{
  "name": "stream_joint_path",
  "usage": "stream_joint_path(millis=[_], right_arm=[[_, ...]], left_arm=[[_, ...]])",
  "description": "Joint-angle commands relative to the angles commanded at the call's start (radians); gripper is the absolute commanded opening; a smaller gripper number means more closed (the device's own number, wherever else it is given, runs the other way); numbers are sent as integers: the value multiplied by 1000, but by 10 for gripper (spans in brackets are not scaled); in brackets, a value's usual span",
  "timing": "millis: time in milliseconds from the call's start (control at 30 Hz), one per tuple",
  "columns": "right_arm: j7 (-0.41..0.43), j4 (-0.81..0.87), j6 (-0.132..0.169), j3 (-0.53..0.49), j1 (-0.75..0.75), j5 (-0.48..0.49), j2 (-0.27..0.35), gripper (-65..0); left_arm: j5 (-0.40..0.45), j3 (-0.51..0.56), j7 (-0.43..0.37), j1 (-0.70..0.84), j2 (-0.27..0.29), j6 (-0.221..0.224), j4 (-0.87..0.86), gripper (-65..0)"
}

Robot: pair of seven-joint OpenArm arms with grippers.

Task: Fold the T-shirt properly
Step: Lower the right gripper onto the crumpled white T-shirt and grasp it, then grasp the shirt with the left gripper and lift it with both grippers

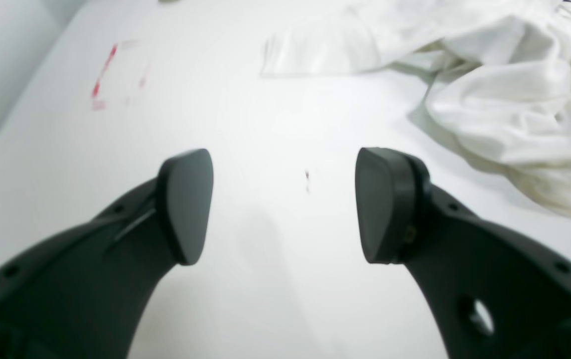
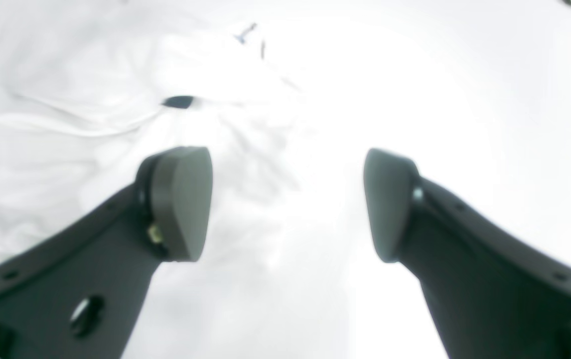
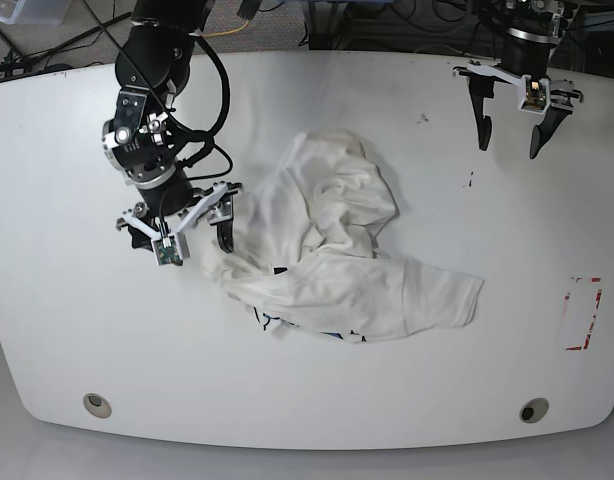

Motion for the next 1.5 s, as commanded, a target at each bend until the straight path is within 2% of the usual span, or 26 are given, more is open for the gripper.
stream_joint_path(millis=[200, 233, 333, 400, 600, 800, 900, 1033, 1100, 1233, 1333, 1500], right_arm=[[2, -206, 2, -20, 130, -75, 15, -197], [2, -235, 9, -21, 150, -77, 29, -197], [2, -299, 69, -61, 193, -80, 61, -197], [2, -325, 81, -86, 213, -77, 77, -197], [3, -387, 84, -147, 264, -80, 86, -197], [5, -480, 84, -158, 324, -81, 86, -200], [28, -500, 84, -157, 336, -81, 86, -263], [64, -511, 83, -158, 342, -81, 86, -442], [64, -540, 83, -158, 347, -81, 86, -484], [64, -612, 83, -155, 379, -81, 86, -522], [64, -611, 80, -153, 381, -81, 86, -650], [37, -462, 77, -155, 365, -81, 86, -650]], left_arm=[[-2, -17, 0, 2, -3, 0, 3, -235], [-2, -18, 0, 2, -2, 0, 3, -235], [-2, -18, 0, 2, 0, 0, 0, -235], [0, -18, 0, 2, 0, 0, -2, -235], [0, -17, 0, 2, 0, 3, -2, -235], [0, -17, 0, 2, 0, 3, -2, -235], [0, -18, 0, 2, 0, 3, -2, -236], [0, -18, 0, 2, 0, 5, -2, -236], [0, -18, 0, 2, 0, 5, -2, -236], [0, -18, 0, 0, 0, 5, -2, -236], [0, -17, 0, 0, 0, 5, -2, -236], [0, -14, 0, -5, 0, 3, -2, -236]])
